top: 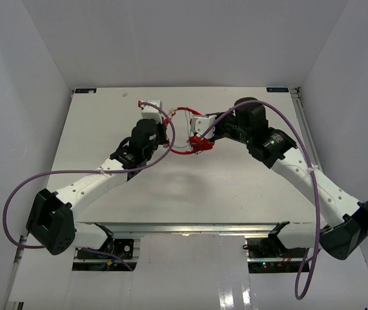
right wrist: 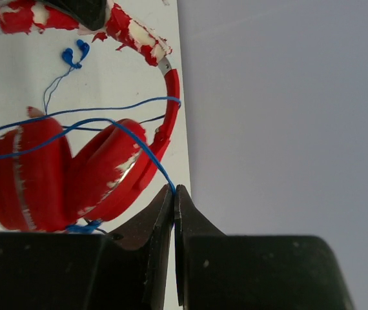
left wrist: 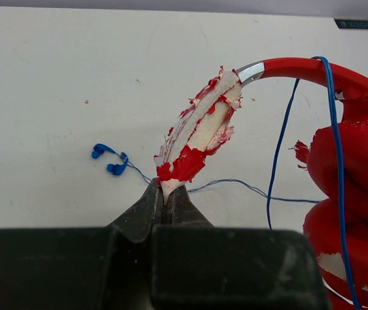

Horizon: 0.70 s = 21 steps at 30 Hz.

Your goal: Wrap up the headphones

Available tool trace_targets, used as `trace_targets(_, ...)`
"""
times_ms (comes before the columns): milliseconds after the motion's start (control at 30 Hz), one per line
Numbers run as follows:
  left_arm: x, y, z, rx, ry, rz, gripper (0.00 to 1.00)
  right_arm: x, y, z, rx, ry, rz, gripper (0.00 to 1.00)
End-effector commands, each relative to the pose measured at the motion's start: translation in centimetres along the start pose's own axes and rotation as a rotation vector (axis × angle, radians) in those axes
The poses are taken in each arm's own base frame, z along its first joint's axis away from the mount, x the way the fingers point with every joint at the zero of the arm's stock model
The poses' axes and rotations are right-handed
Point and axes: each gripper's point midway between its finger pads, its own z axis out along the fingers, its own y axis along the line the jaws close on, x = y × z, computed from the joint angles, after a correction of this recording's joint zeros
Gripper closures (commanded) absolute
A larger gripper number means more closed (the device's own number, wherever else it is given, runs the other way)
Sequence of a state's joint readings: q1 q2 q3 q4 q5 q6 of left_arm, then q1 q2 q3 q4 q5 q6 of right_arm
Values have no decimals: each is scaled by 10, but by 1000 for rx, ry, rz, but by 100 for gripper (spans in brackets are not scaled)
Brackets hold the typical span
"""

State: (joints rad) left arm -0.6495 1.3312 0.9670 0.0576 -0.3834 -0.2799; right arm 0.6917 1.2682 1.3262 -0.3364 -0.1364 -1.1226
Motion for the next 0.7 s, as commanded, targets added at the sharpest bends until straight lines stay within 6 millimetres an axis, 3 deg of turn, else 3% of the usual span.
trace_targets(0, -37, -30, -23, 201, -118, 0, 100, 12, -21, 8, 68, 54, -71, 92)
trace_targets(200, -45, -39, -47, 310, -171, 19, 100, 37, -15, 16, 38, 59, 15, 92)
trace_targets(333, -53, -52, -65, 406, -185, 1, 100, 51, 3, 24, -30, 22, 92, 92)
trace_targets(500, -66, -71, -86, 524, -194, -66, 100, 41, 31, 35, -147, -116, 274, 91)
trace_targets(667, -82, -78, -99, 569, -212, -138, 100, 18, 47, 33, -263, -289, 451, 87)
